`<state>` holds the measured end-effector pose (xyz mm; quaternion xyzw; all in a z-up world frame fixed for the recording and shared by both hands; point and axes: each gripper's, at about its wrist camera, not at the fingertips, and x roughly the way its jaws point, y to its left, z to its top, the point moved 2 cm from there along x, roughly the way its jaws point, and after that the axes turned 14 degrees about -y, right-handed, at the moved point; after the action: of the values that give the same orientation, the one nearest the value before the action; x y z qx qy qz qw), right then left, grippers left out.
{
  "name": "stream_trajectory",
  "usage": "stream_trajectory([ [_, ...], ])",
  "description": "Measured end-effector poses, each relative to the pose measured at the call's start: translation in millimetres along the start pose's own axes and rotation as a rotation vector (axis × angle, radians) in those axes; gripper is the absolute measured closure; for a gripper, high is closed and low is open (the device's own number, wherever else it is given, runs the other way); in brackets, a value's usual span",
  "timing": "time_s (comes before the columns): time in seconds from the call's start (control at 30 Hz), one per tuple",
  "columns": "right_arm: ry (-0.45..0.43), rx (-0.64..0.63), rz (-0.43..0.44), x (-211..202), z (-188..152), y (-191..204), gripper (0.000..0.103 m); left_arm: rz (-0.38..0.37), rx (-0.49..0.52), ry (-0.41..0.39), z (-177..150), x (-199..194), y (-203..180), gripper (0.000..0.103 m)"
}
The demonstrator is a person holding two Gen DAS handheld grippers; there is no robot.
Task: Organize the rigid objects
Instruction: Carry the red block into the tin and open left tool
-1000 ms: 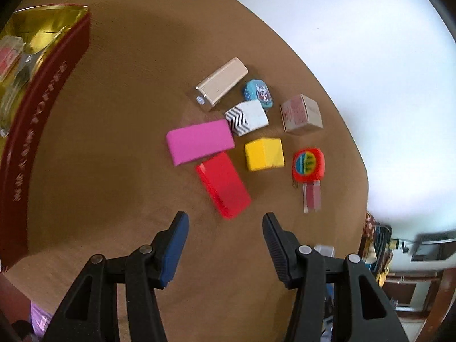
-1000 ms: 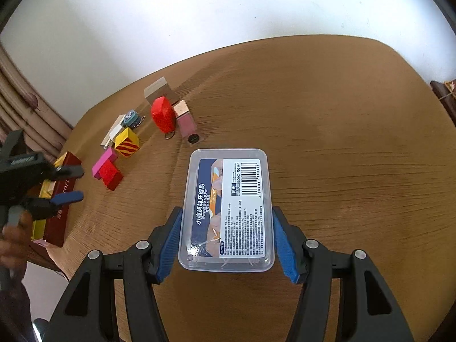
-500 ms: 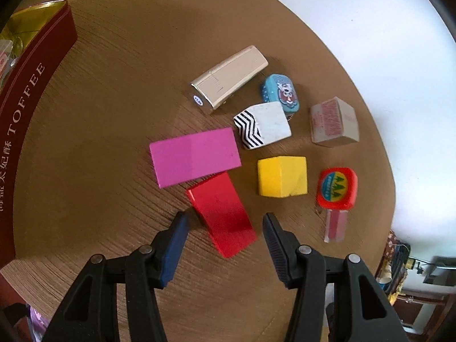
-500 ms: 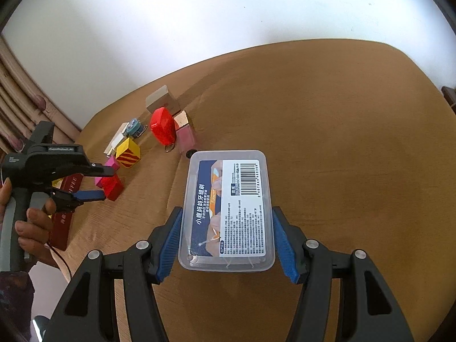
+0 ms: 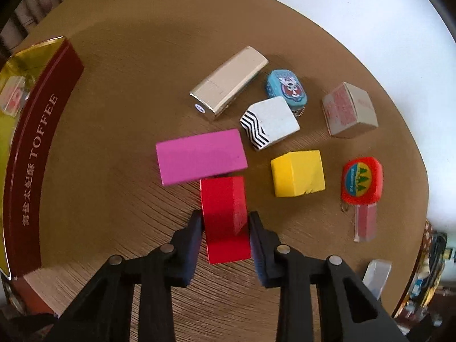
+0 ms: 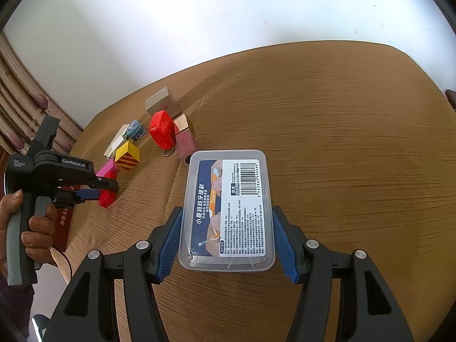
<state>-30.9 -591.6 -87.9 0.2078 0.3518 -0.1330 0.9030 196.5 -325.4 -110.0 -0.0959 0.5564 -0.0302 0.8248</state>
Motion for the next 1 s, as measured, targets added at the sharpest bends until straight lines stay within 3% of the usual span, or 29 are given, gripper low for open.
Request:
stream_trajectory([
  [0.37,-0.008,-0.022,-0.019,-7.3,0.1,11.7,0.046,-0.144,0.101,-0.055,-39.1,-66.3,30.7,0.071],
  [0.53,-0.007,-0.040,-0.019,-9.7,-6.8,24.5,0.046,-0.167,0.115,-0.124,-55.7,-111.3,58.4,0.071],
  [0.67,-0.001,-0.050,-0.023,-12.0,-14.4,31.6,0.046,-0.141,0.091,-0.182,-49.6,-148.3,110.9,0.071],
  [0.8,-0.002,-0.055,-0.027,-13.3,-18.3,38.7,0.046,-0.053,0.040,-0.235,-28.7,-165.7,165.2,0.071],
  [1.0,0.003,-0.076,-0.036,-12.9,-25.7,48.5,0.046,0.066,-0.009,-0.227,10.5,-148.1,240.0,0.071],
])
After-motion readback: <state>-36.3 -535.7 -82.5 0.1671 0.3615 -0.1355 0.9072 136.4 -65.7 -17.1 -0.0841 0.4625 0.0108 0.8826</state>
